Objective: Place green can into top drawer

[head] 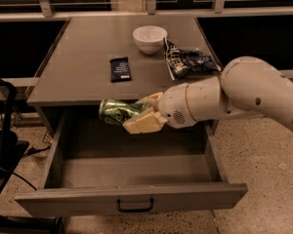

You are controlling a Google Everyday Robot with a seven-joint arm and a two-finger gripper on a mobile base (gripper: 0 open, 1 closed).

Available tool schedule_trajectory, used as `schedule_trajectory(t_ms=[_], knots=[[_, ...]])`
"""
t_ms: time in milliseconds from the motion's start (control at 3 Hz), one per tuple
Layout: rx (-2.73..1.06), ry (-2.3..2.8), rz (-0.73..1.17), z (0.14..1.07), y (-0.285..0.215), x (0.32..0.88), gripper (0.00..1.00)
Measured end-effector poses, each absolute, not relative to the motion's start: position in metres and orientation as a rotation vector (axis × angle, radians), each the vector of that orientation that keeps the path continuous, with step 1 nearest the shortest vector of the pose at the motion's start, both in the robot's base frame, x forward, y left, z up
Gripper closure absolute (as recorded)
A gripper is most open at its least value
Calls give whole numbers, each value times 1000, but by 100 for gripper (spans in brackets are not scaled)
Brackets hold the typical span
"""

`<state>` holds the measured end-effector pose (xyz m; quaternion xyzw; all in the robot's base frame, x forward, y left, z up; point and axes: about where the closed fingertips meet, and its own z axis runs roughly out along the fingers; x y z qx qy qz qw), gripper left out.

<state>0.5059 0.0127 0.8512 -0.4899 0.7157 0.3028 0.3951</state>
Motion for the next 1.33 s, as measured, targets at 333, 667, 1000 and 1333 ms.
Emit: schedule_trajectory(t_ms=[333,667,1000,1333], knots=[[-1222,1797,825,823,17,500,100],[-1236,1779,860,791,27,497,100],[-1271,1774,851,773,34,500,100],[-1319,1788,819,756,41,507,100]])
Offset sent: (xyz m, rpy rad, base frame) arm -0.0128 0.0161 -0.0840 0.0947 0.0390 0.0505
